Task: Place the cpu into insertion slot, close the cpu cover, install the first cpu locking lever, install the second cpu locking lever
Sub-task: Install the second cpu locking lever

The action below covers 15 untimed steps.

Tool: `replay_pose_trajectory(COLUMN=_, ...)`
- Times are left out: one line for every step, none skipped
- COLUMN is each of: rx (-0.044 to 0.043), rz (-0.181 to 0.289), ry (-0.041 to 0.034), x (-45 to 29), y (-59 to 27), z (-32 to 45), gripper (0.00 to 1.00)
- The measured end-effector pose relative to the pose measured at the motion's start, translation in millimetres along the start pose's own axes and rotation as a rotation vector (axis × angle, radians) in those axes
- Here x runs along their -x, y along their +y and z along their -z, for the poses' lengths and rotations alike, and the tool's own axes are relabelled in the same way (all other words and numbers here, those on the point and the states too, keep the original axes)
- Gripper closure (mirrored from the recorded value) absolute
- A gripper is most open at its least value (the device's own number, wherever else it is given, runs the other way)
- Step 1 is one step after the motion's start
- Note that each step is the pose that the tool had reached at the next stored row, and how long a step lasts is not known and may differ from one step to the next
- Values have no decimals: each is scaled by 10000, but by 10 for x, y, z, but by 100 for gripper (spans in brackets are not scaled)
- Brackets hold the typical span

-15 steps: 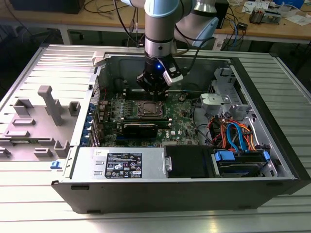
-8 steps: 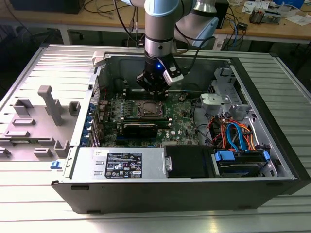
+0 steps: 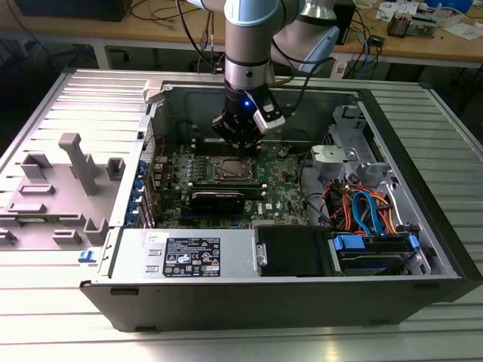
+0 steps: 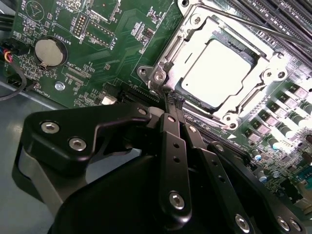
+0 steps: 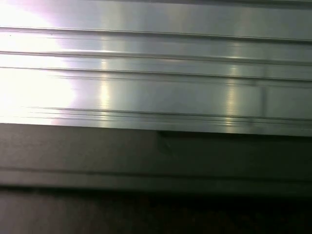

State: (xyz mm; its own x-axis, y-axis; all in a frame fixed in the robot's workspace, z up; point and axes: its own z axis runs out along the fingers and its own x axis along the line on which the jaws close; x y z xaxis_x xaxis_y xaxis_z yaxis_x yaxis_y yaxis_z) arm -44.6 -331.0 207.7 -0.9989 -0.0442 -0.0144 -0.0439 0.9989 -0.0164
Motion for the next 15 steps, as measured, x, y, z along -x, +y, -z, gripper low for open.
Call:
replay_pose_trajectory(rx=0, rz=0, ry=0, x=0, y=-2, z=0, gripper=89)
replay_pose_trajectory(rx=0, rz=0, ry=0, x=0, y=-6, z=0, gripper=89)
replay_pose_trajectory(rx=0, rz=0, ry=-1, x=0, y=-9, z=0, gripper=89)
replay_pose_trajectory(rx=0, rz=0, ry=0, x=-1, y=-13, z=0, gripper=89)
replay_pose_trajectory(rx=0, rz=0, ry=-1, x=-1, y=-17, z=0, gripper=89)
replay_pose_trajectory(rx=1, rz=0, ry=0, x=-1, y=-24, z=-1, gripper=89)
replay_pose_trajectory(rx=0, rz=0, ry=0, x=-1, y=-29, z=0, gripper=89)
replay_pose_trajectory(rx=0, rz=-1, ry=0, x=-2, y=-37, z=-1, gripper=89)
replay_pose_trajectory(rx=1, rz=-1, ry=-1, x=-2, y=-52, z=-1, gripper=89)
replay_pose_trajectory(rx=1, rz=-1, ry=-1, x=-3, y=-67, z=-1, gripper=89)
replay_pose_trajectory(rx=1, rz=0, ry=-1, x=-3, y=-80, z=-2, gripper=89)
replay_pose_trajectory(rx=-1, rz=-1, ry=0, x=-5, y=-102, z=-2, gripper=89)
replay_pose_trajectory(rx=-2, rz=-1, ry=0, x=-5, y=-121, z=-2, gripper=89)
replay_pose_trajectory(rx=-10, rz=0, ry=0, x=-6, y=-133, z=-3, gripper=89)
replay_pose_trajectory(rx=-17, rz=0, ry=0, x=-6, y=-144, z=-2, gripper=89)
